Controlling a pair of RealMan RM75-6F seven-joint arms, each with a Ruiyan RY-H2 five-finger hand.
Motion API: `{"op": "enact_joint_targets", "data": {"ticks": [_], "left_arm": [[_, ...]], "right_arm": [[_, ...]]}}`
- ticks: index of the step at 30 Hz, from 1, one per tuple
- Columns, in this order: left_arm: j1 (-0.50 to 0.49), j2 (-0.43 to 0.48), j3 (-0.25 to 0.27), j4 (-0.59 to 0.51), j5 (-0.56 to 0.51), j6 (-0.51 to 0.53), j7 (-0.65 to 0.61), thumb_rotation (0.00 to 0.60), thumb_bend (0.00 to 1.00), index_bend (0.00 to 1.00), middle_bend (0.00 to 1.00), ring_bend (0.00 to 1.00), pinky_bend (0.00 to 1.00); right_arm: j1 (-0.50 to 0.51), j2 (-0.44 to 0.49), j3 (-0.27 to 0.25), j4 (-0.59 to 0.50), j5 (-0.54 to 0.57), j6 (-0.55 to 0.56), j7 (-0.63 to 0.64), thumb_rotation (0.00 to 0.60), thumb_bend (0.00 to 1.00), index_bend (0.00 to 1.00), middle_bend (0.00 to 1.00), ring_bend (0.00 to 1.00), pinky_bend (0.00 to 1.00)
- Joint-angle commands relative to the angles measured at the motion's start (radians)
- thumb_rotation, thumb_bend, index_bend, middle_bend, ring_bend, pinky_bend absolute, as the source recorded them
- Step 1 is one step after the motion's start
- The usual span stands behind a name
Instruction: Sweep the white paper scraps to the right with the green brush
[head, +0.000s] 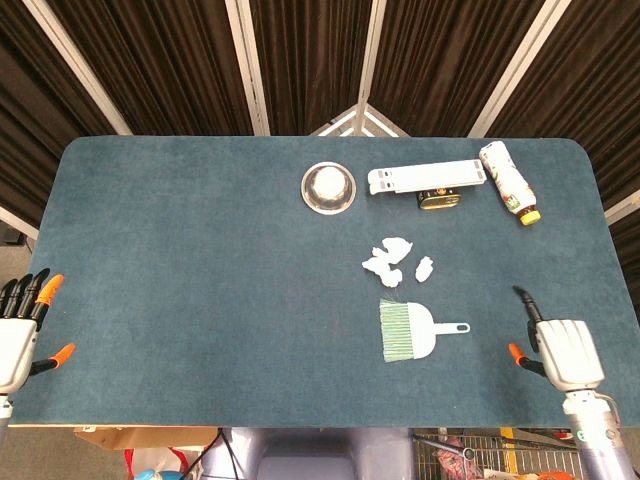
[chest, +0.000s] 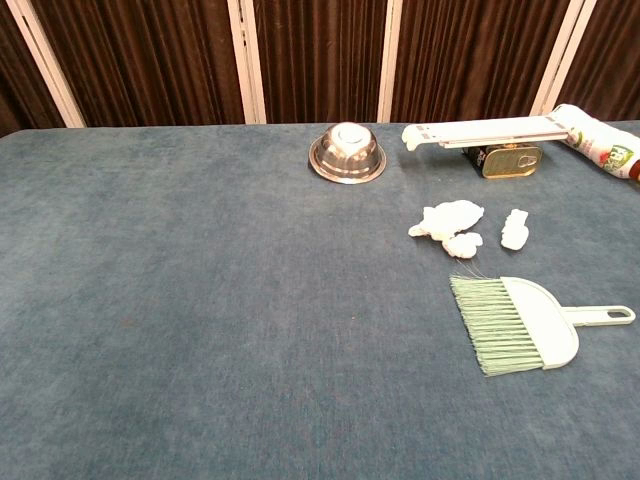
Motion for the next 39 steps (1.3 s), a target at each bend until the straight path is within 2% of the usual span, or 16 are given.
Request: {"op": "enact_joint_targets", "data": {"ticks": [1,6,12,19,28,39], "left_arm": [[0.0,0.001,0.0,-0.001,-0.002,-0.002,-0.003,0.6,0.0,0.0,0.0,0.0,0.0],[-0.002,0.002,0.0,0.0,0.002,-0.003,-0.008,0.6,0.0,0.0,0.0,0.0,0.0],[-0.002,0.006,0.002,0.001,0.005,-0.004,-0.02,0.6,0.0,0.0,0.0,0.0,0.0],[-0.004,0.008,0.003,0.001,0.007,-0.007,-0.029,0.6,0.0,0.0,0.0,0.0,0.0],[-0.006,0.007,0.003,0.0,0.005,-0.012,-0.025,0.6,0.0,0.0,0.0,0.0,0.0],[-0.007,0.008,0.003,0.0,0.002,-0.014,-0.026,0.6,0.0,0.0,0.0,0.0,0.0]], "right_arm": [[0.043,-0.039,0.011,-0.022,0.057,-0.074,-0.084,0.6,0.28,0.25,0.94,0.97,0.86],[0.082,-0.099,0.018,-0.005,0.108,-0.134,-0.194,0.6,0.28,0.32,0.96,0.99,0.88],[0.117,-0.21,0.039,0.053,0.203,-0.173,-0.308,0.6,0.28,0.33,0.96,0.99,0.88],[0.135,-0.278,0.048,0.09,0.243,-0.178,-0.345,0.6,0.27,0.36,0.96,0.99,0.88],[0.159,-0.341,0.056,0.131,0.279,-0.187,-0.372,0.6,0.28,0.46,0.96,0.99,0.88],[0.174,-0.385,0.054,0.174,0.301,-0.196,-0.372,0.6,0.28,0.47,0.96,0.99,0.88]]}}
